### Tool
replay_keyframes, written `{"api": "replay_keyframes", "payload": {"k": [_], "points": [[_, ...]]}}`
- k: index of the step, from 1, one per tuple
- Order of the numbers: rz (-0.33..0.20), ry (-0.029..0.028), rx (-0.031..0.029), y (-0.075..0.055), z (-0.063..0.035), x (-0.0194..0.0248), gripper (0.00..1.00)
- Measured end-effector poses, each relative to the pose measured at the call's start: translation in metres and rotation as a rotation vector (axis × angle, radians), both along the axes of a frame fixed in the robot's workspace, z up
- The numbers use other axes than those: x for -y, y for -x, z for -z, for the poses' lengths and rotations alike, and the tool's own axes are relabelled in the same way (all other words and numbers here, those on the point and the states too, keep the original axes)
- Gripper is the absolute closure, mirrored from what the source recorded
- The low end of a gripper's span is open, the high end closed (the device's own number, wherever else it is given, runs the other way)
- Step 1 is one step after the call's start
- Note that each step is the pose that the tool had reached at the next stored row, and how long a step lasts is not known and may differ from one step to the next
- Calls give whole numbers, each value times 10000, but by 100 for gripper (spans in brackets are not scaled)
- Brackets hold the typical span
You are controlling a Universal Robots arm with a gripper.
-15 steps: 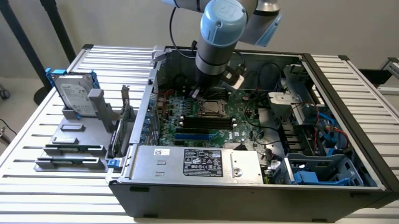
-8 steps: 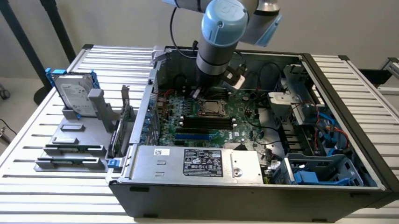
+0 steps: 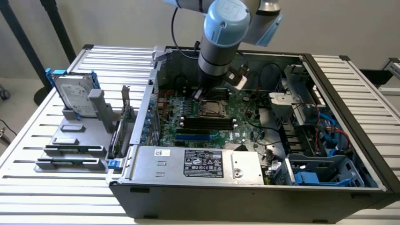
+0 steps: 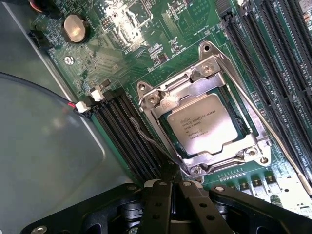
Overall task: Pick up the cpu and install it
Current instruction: 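Install the first cpu locking lever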
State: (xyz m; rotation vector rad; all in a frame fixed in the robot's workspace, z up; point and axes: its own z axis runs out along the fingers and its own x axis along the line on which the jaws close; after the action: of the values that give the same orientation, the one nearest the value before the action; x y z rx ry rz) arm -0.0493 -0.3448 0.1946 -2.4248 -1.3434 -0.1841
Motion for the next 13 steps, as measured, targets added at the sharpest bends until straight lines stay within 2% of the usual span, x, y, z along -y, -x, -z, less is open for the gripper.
{"api": "replay_keyframes", "payload": {"k": [13], "points": [[0, 57, -1, -52, 8, 0, 89]]}}
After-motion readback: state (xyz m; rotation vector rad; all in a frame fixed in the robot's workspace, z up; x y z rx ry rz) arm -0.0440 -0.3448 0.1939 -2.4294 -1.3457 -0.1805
